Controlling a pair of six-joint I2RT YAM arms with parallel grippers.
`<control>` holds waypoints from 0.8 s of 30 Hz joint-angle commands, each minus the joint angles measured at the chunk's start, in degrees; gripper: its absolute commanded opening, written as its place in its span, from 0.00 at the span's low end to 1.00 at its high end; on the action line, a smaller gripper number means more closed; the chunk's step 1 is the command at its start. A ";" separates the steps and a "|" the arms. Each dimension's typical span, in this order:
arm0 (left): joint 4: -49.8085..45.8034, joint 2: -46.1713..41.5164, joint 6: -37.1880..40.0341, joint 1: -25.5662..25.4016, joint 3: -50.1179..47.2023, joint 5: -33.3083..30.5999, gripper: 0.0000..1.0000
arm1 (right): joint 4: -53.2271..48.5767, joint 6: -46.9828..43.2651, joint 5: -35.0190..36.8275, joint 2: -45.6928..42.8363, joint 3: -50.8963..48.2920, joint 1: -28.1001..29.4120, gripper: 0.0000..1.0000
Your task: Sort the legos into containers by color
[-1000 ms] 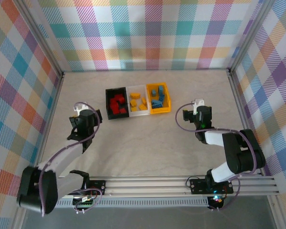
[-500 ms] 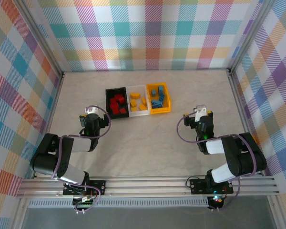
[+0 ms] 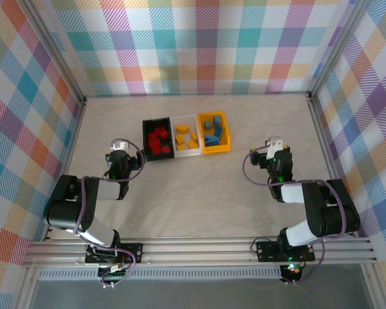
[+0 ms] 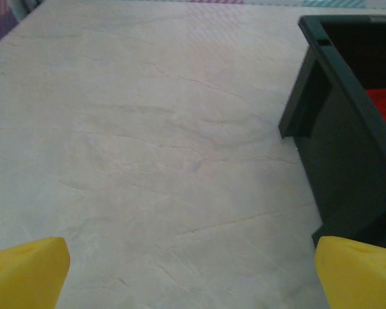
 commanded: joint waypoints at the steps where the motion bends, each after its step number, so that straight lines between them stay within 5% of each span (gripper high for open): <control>1: 0.47 0.32 -0.02 1.46 0.68 4.26 1.00 | -1.01 3.27 -5.95 0.72 0.98 -2.40 1.00; 3: 0.68 0.34 -0.03 1.58 0.62 4.40 1.00 | 4.13 3.86 -8.28 4.21 0.41 -3.73 1.00; 8: 0.67 0.36 -0.03 1.58 0.66 4.39 1.00 | -2.46 5.85 -10.33 3.40 2.92 -5.80 1.00; 24: 0.76 0.35 -0.07 1.56 0.65 4.39 1.00 | -2.07 5.70 -10.33 3.23 2.69 -5.85 1.00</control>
